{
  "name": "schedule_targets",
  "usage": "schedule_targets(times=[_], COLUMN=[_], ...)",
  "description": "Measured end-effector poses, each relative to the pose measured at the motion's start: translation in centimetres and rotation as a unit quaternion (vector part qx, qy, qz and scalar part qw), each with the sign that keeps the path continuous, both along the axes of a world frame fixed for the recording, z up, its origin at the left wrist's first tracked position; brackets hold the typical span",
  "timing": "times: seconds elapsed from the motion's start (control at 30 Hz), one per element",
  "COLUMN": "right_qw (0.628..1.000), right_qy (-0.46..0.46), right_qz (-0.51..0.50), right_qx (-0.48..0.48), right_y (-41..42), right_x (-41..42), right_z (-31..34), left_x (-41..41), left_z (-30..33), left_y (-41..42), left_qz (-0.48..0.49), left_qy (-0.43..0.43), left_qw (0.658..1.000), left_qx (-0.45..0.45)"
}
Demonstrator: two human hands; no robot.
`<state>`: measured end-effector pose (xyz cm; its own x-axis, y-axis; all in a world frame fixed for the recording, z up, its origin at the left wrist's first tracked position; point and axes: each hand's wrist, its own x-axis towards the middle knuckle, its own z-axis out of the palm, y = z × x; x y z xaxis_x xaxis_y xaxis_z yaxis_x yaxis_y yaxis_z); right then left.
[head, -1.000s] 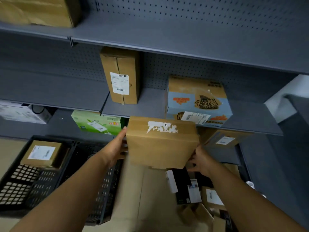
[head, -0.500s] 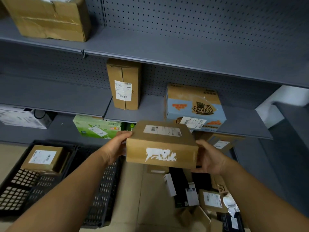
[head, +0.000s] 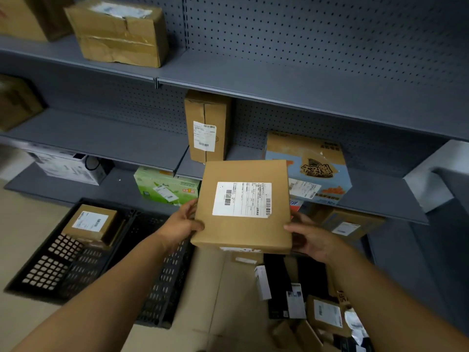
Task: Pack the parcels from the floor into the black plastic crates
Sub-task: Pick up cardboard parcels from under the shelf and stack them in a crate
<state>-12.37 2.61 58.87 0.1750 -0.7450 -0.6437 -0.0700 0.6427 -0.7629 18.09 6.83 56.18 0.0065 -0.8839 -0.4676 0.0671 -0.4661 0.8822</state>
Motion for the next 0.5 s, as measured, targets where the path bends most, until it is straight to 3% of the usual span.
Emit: schedule_targets(times=[0.03,0.1,0.17,0.2,0.37,0.5], right_qw=[1.0,0.999,0.998,0.998,0.994,0.991], right_qy=[0.009,0.025,0.022,0.013,0.016,0.024], right_qz=[0.009,0.026,0.043,0.049,0.095,0.127], right_qx=[-0.009,-0.029,-0.042,-0.043,-0.046,-0.045], right_y=[0.4,1.4,2.8,3.6,7.0,9.9], right_x=[-0.1,0.0,0.2,0.4,2.0,3.8], right_z=[0.1,0.1,0.2,0.3,0.0,-0.1], left_x=[-0.4,-1.3,-2.9,-3.9,-7.5,-7.0], left_z=[0.2,0.3,0.2,0.2,0.5,0.7], left_y=[0.9,2.9,4.9,6.0,11.5,15.9], left_qz=[-0.001,-0.048,-0.143,-0.18,-0.234,-0.234], left_qy=[-0.046,-0.245,-0.446,-0.492,-0.568,-0.581], left_qw=[0.999,0.967,0.878,0.842,0.763,0.757], left_qx=[-0.018,-0.059,-0.102,-0.129,-0.203,-0.186])
